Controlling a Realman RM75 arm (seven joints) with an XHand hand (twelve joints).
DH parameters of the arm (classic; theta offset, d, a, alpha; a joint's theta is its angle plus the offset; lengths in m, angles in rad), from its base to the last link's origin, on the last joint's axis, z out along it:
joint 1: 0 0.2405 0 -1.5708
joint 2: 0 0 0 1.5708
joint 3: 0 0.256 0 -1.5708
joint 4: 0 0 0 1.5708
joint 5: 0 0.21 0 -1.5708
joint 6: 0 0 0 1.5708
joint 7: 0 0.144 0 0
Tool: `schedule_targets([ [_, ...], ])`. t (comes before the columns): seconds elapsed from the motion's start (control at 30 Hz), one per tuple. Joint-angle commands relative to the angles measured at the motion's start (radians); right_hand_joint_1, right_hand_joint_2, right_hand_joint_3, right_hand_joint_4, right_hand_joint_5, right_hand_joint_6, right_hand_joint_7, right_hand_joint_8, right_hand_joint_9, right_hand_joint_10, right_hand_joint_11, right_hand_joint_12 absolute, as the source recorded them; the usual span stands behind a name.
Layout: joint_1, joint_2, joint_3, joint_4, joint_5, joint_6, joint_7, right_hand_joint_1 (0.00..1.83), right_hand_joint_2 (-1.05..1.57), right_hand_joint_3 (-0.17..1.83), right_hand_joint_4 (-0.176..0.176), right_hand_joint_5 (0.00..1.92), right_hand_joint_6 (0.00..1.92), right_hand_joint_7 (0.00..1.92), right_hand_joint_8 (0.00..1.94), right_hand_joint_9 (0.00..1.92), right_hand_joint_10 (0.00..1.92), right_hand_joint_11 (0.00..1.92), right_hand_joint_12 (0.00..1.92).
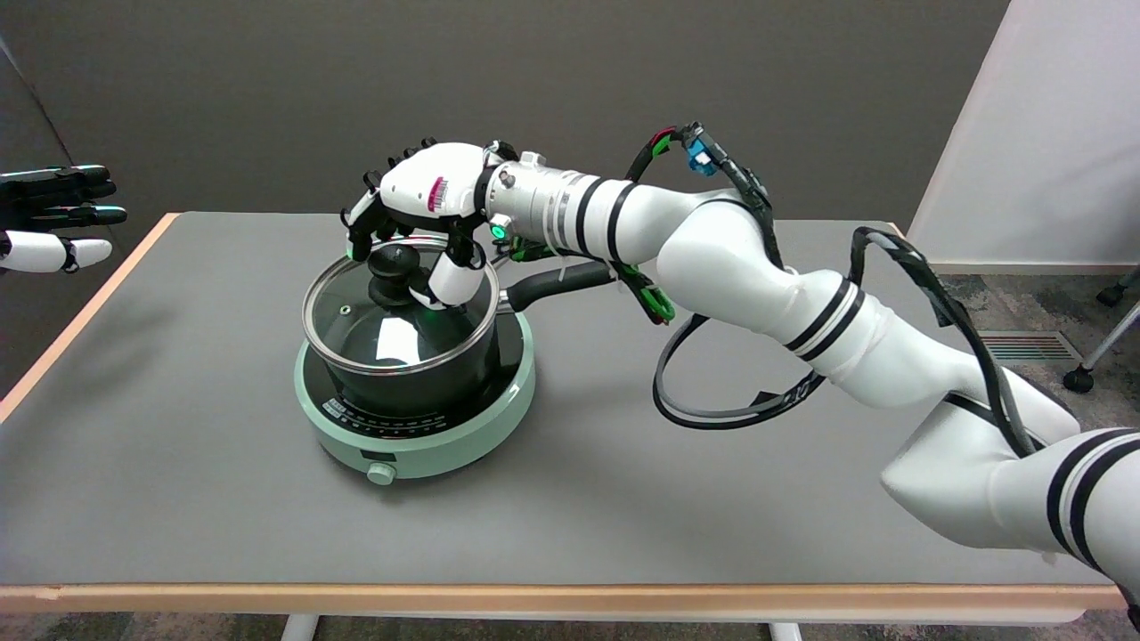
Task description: Pick up the pot lid.
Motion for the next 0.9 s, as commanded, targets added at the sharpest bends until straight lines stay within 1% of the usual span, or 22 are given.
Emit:
schedule_targets([
  [0.03,0.005,-0.013,-0.001,-0.018,0.003,0.007,0.0,1.09,0.58,1.0,0.176,0.62,0.4,0.7,0.2,0.7,0.5,0.48,1.02],
  [0.8,0.0,-0.016,-0.004,-0.026,0.007,0.004,0.005,1.09,0.59,1.0,0.176,0.63,0.42,0.72,0.21,0.7,0.49,0.48,1.02],
  [0.9,0.002,-0.016,-0.001,-0.034,0.039,-0.001,0.0,1.08,0.59,1.0,0.176,0.63,0.43,0.73,0.22,0.7,0.5,0.48,1.02],
])
